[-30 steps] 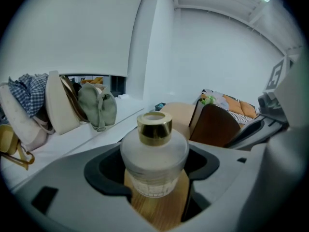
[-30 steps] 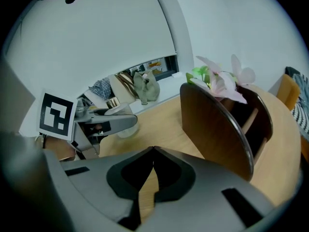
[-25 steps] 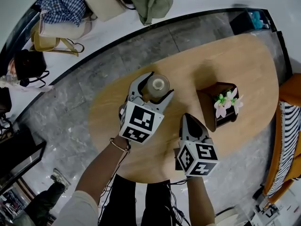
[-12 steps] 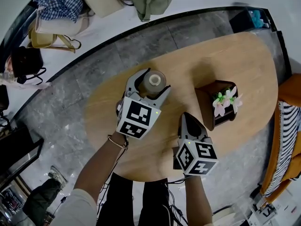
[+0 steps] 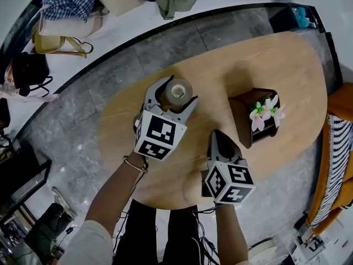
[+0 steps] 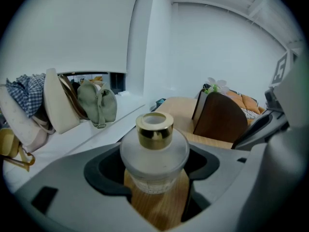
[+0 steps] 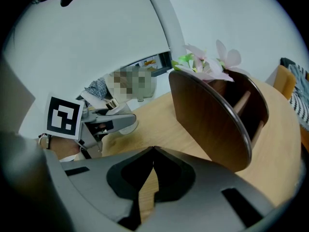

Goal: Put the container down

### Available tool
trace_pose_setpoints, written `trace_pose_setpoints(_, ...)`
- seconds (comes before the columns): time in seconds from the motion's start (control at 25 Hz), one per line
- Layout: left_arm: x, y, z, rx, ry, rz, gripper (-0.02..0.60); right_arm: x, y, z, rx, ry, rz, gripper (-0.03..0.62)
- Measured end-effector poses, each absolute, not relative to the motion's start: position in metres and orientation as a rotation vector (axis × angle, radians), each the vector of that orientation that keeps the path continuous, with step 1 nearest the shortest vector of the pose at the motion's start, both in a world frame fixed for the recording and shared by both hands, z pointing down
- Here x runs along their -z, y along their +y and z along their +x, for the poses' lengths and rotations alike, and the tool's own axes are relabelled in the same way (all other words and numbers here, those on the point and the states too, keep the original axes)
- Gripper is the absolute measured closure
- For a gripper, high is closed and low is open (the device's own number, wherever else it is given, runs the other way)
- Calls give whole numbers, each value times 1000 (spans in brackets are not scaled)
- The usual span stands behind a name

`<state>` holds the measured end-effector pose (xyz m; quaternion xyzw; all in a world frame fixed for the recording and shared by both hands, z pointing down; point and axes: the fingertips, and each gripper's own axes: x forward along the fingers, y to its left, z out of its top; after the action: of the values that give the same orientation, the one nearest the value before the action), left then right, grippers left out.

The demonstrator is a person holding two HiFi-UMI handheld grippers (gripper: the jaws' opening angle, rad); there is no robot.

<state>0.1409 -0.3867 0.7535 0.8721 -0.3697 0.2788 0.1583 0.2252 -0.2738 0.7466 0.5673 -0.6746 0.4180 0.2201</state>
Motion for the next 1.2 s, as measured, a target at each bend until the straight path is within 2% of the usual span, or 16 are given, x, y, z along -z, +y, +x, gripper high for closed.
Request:
trace_pose_setpoints(0.76, -754, -382, 142, -860, -1087, 2568, 245, -748, -271, 233, -1165, -1858, 1581, 571)
trace_pose_setpoints(1.2, -750, -380, 144, -743, -1110, 2550, 237, -747, -265, 233, -1167, -1860, 1591, 571)
